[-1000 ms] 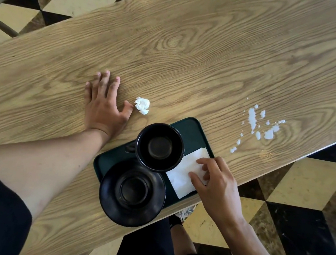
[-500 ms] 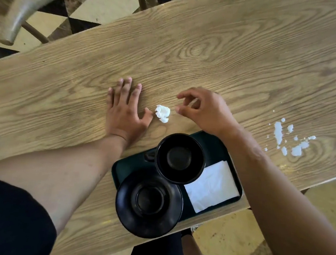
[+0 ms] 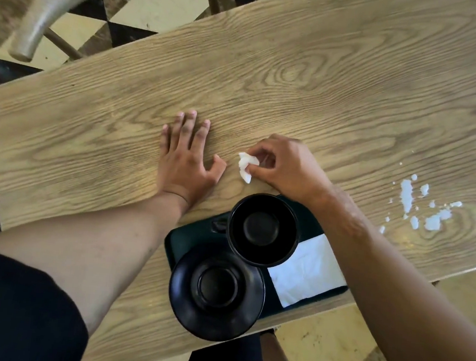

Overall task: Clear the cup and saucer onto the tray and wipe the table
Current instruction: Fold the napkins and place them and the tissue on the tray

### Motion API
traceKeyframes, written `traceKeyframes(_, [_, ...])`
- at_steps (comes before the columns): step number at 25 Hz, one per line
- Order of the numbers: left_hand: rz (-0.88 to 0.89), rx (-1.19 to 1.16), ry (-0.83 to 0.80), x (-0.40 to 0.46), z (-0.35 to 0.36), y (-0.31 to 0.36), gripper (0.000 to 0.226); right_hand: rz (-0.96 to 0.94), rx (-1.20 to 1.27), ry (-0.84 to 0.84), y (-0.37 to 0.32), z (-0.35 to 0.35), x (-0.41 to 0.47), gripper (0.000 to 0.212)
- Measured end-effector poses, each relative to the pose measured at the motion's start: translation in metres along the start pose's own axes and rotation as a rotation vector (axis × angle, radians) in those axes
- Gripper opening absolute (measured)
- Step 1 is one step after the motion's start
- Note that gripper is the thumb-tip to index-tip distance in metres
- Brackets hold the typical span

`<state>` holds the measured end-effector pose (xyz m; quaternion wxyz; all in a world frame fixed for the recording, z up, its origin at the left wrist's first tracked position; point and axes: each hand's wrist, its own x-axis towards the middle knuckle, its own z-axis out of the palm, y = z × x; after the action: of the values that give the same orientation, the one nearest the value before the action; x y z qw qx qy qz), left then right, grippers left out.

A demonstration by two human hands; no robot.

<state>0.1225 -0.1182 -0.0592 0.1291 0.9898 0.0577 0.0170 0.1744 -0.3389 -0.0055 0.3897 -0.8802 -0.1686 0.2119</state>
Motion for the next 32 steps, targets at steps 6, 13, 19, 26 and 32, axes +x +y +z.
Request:
traceKeyframes(6, [0.004,0.018,0.0,-0.001,0.001,-0.001,0.074,0.203,0.233,0.377,0.024,-0.026,-0.077,0.03])
traceKeyframes(13, [0.01,0.025,0.018,-0.002,0.007,-0.005,0.073,0.201,0.093,0.477,0.033,-0.009,-0.141,0.024])
traceKeyframes(19, [0.013,0.011,0.044,-0.001,0.009,-0.008,0.073,0.218,0.0,0.493,0.027,0.007,-0.151,0.031])
traceKeyframes(26, [0.001,-0.011,0.044,0.0,0.01,-0.008,0.072,0.194,-0.065,0.479,0.036,0.003,-0.169,0.025])
traceKeyframes(32, [-0.004,-0.025,0.03,0.0,0.008,-0.007,0.073,0.185,-0.133,0.438,0.044,0.007,-0.182,0.02])
